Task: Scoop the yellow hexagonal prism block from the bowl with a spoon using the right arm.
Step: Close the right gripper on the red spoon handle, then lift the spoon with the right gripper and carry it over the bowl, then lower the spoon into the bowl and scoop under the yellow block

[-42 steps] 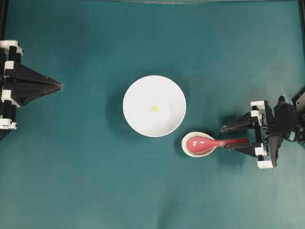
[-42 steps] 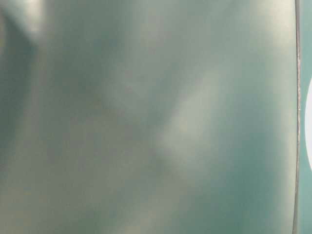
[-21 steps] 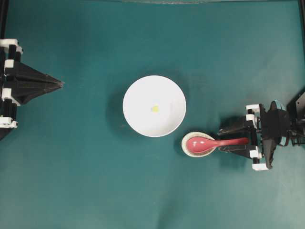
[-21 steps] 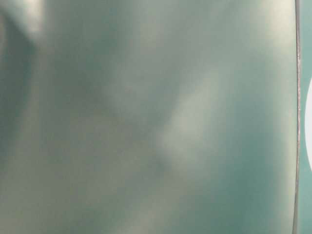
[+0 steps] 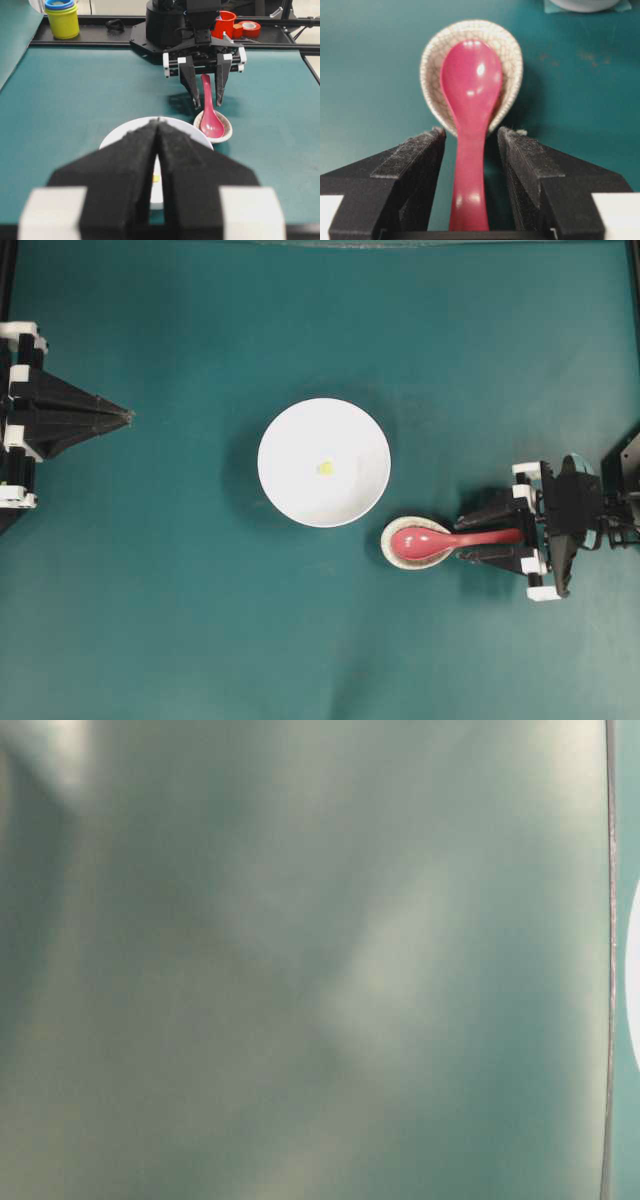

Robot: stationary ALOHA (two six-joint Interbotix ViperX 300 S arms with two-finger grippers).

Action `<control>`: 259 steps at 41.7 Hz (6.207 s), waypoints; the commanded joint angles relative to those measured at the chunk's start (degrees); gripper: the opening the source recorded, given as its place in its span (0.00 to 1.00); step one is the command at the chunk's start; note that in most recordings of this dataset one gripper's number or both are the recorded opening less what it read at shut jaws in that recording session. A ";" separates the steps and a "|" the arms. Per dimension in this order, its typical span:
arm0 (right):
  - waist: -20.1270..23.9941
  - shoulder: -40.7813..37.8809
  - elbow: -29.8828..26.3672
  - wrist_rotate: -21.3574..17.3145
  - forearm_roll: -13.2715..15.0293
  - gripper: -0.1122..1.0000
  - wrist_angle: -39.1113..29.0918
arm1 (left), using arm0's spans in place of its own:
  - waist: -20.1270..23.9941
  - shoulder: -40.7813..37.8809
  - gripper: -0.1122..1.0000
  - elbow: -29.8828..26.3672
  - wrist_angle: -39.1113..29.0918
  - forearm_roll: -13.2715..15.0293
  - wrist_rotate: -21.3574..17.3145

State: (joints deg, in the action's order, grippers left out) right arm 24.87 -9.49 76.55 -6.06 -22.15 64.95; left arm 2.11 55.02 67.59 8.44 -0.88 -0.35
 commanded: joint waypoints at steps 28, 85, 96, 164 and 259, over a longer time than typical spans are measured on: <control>0.18 0.62 -0.62 0.53 0.18 0.58 -0.79 | 0.18 -0.44 0.10 -1.05 0.00 -0.09 -0.09; -0.97 9.05 -0.53 2.29 -0.44 0.34 -4.13 | 0.18 -0.53 0.10 -1.05 0.00 -0.09 -0.09; -5.36 21.62 -3.34 7.65 -0.44 0.34 -19.95 | 0.18 -0.44 0.10 -1.14 0.09 -0.18 -0.18; -34.98 15.03 -51.24 19.25 5.10 0.34 -107.05 | 0.18 -0.44 0.10 -1.14 0.00 -0.18 -0.62; -33.31 3.43 -55.20 19.78 5.01 0.34 -91.49 | 0.18 -0.18 0.10 -1.23 0.18 -0.18 -0.62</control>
State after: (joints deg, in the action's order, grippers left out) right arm -8.53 -7.12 22.59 13.62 -16.96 -27.42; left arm 2.20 55.20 67.59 8.26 -0.88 -0.88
